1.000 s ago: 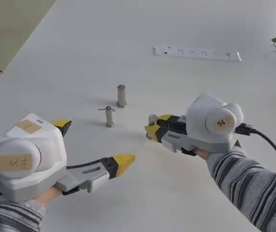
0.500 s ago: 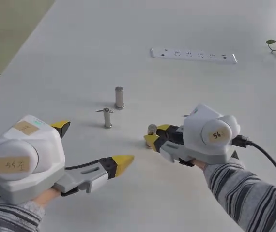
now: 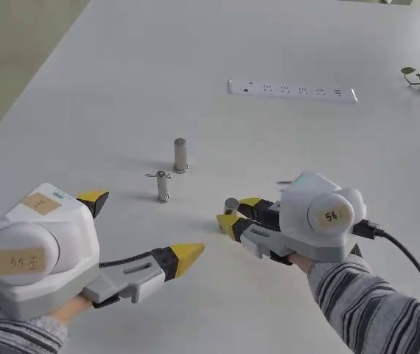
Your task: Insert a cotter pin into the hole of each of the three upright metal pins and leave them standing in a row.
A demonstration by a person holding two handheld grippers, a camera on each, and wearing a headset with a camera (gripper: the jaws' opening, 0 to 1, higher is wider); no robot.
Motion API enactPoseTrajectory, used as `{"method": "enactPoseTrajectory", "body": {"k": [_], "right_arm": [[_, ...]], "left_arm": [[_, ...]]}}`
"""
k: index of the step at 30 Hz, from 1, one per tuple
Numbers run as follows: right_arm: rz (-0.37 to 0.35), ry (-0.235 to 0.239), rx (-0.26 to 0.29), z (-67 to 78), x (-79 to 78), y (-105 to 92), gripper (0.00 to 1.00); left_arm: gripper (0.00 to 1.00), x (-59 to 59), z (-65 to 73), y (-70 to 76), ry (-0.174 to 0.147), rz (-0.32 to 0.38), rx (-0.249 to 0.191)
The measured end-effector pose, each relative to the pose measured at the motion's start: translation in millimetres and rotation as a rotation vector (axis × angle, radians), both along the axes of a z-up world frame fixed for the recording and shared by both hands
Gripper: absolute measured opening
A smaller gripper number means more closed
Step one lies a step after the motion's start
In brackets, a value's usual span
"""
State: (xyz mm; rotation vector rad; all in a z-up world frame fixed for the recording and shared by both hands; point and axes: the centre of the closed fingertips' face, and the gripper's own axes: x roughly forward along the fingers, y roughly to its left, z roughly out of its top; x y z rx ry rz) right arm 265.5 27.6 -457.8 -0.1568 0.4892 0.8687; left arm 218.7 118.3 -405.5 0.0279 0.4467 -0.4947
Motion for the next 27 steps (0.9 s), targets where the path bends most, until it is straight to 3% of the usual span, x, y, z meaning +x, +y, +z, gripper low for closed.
{"method": "enactPoseTrajectory", "body": {"k": [7, 13, 17, 27], "right_arm": [[0.014, 0.018, 0.002, 6.1, -8.7, -7.9, 0.21], [0.013, 0.049, -0.013, 9.7, -12.5, -27.7, 0.24], [0.007, 0.065, -0.034, 9.9, -11.5, -43.3, 0.25], [0.001, 0.095, -0.121, 14.3, 10.0, -85.3, 0.23]], "left_arm": [[0.93, -2.1, 2.1, 0.7, 0.010, 0.007, 0.004], [0.93, -4.3, 7.7, -1.3, 0.002, -0.001, 0.009], [0.94, -6.3, 6.9, -2.4, 0.015, -0.008, 0.017], [0.94, -10.5, 10.9, -7.9, 0.005, -0.009, 0.004]]}}
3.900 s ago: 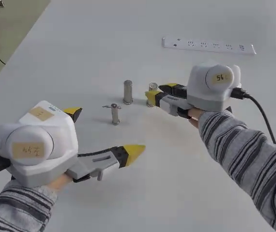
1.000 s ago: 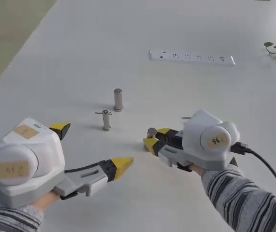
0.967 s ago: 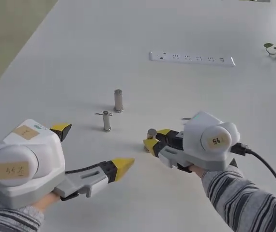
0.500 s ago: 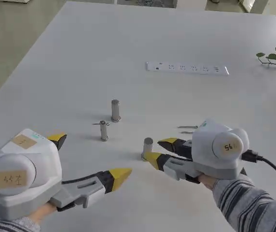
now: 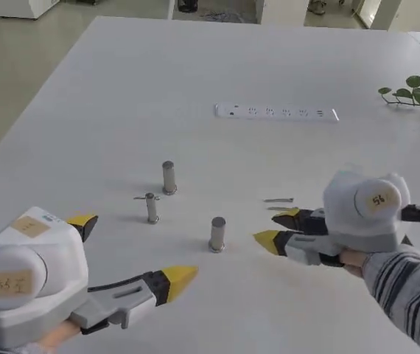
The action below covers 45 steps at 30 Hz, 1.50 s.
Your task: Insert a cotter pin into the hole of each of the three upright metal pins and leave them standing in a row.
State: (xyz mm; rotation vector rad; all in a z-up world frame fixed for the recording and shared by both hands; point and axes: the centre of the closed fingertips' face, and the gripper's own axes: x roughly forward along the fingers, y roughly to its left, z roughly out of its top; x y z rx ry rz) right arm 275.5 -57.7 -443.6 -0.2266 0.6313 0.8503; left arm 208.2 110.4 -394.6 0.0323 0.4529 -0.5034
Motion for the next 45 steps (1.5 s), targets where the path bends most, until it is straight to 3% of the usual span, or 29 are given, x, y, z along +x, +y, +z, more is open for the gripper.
{"method": "enactPoseTrajectory", "body": {"k": [2, 4, 8, 16, 21, 24, 35, 41, 45], "right_arm": [[0.020, 0.020, -0.064, -3.8, 4.7, -10.1, 0.23], [0.031, 0.012, -0.071, -1.7, 12.2, -13.3, 0.22], [0.056, 0.031, -0.135, -6.4, 22.5, -23.6, 0.22], [0.091, 0.069, -0.224, -17.7, 36.2, -34.3, 0.21], [0.104, 0.097, -0.251, -22.7, 44.1, -38.5, 0.20], [0.135, 0.110, -0.299, -28.5, 47.2, -42.8, 0.19], [0.195, 0.174, -0.352, -44.6, 50.2, -46.6, 0.12], [0.214, 0.172, -0.367, -46.1, 53.3, -47.1, 0.10], [0.252, 0.161, -0.414, -46.8, 54.9, -49.2, 0.06]], "left_arm": [[0.94, -1.1, 0.6, -2.1, 0.001, -0.005, 0.001], [0.94, -1.1, 0.8, -2.6, 0.000, -0.006, 0.002], [0.93, -1.0, 0.5, -2.5, 0.003, -0.006, 0.001], [0.93, -0.5, 0.3, -0.4, 0.004, 0.001, 0.004], [0.91, -0.1, -1.2, -0.3, 0.010, -0.001, 0.001], [0.90, -0.1, -1.7, -0.6, 0.014, -0.002, -0.001], [0.86, -1.0, -3.4, -3.5, 0.021, -0.014, -0.006], [0.85, -1.9, -4.9, -4.0, 0.024, -0.020, -0.001], [0.84, -1.3, -4.8, -3.9, 0.024, -0.020, 0.000]]}}
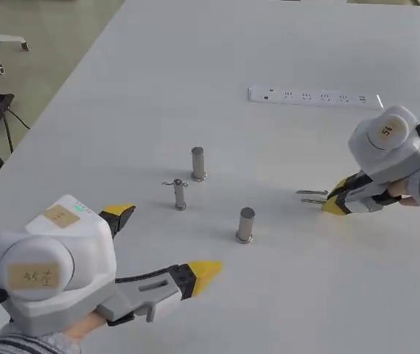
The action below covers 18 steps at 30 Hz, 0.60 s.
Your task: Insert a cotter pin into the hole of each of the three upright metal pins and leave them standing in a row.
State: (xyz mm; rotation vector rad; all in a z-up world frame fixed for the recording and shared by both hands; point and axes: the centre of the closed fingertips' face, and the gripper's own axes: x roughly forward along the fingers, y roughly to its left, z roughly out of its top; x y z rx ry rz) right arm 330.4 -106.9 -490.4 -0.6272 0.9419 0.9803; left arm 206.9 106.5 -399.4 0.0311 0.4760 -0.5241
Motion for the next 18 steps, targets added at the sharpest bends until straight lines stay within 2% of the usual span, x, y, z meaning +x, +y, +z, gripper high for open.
{"method": "enactPoseTrajectory", "body": {"k": [3, 6, 11, 15, 17, 18], "right_arm": [[0.038, 0.004, -0.017, -0.3, -1.6, 1.9, 0.04], [0.135, -0.014, -0.054, -0.7, -4.9, 4.5, 0.00], [0.128, -0.003, -0.074, -1.1, -4.6, 4.3, 0.00], [0.122, 0.001, -0.055, -1.0, -5.4, 4.2, 0.00], [0.126, -0.015, -0.048, -0.7, -6.8, 5.5, 0.00], [0.136, -0.037, -0.053, -0.4, -7.0, 5.8, 0.00]], "left_arm": [[0.84, 0.0, -0.3, 0.3, 0.001, 0.000, 0.001], [0.83, -0.2, -1.3, 0.5, 0.003, -0.004, 0.008], [0.79, -1.0, -1.4, -1.8, 0.004, -0.016, 0.005], [0.77, -1.6, -2.3, -4.2, 0.012, -0.027, 0.006], [0.74, -1.3, -1.7, -4.8, 0.010, -0.033, 0.009], [0.74, -0.8, -0.7, -5.4, 0.008, -0.036, 0.008]]}}
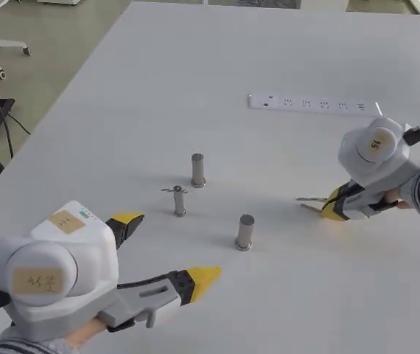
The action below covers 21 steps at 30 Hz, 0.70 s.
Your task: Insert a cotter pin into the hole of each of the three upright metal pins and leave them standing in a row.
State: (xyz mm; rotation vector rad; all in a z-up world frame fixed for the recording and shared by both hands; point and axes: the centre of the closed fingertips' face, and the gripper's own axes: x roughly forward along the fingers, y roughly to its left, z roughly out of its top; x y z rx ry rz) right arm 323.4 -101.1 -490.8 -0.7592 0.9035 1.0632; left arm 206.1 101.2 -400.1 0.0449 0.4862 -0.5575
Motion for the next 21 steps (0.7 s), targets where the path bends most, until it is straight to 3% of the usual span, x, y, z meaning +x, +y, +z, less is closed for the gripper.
{"method": "enactPoseTrajectory", "body": {"k": [6, 21], "right_arm": [[0.073, -0.130, 0.006, 11.6, 0.5, 9.4, 0.00], [0.241, -0.291, 0.095, 51.8, -31.6, 48.9, 0.00]], "left_arm": [[0.73, 1.1, 4.6, -3.6, -0.011, -0.014, -0.004], [0.57, 2.5, 11.8, -22.3, 0.000, -0.069, -0.025]]}}
